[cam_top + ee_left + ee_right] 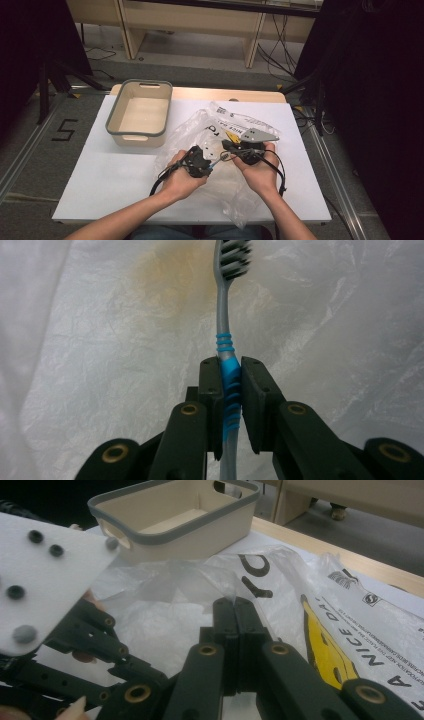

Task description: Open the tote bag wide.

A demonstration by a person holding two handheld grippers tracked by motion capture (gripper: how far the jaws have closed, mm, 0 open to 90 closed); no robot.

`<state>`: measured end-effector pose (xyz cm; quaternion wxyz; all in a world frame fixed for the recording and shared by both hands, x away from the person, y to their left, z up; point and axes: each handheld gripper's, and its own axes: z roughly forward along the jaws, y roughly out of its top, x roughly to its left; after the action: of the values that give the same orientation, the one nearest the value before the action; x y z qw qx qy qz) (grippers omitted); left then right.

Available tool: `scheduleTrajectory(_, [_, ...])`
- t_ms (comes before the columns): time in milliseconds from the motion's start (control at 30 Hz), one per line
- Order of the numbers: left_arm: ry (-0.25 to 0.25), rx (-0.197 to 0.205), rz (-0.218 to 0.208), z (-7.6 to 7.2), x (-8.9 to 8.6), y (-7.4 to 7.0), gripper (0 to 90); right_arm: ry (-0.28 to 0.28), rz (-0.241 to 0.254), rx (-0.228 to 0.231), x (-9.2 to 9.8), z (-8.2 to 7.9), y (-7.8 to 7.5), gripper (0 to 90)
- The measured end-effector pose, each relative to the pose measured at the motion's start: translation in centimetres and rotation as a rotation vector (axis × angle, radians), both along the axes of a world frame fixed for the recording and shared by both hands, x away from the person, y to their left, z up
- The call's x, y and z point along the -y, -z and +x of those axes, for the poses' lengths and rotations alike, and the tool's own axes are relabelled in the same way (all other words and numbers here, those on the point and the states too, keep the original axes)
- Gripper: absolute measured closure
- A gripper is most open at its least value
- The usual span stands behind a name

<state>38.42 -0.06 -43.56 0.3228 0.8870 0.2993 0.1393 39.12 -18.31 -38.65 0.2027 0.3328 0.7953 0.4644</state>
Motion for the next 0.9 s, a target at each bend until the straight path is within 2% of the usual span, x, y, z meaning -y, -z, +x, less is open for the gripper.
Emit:
scheduleTrajectory(233, [-0.010, 0.000, 0.001, 0.6, 0.5, 0.1, 79.3, 0.001, -0.001, 0.000, 0.0, 0.0, 0.0, 90.0])
scheduleTrajectory(500, [-0.007, 0.062, -0.014, 1.0, 1.0, 0.3, 79.2, 0.004, -0.001, 0.000, 0.1, 0.0, 0.0, 90.0])
scheduleTrajectory(900, [0.014, 0.129, -0.019, 1.4, 1.6, 0.6, 79.1, 0.004, -0.004, -0.003, 0.0, 0.0, 0.1, 90.0])
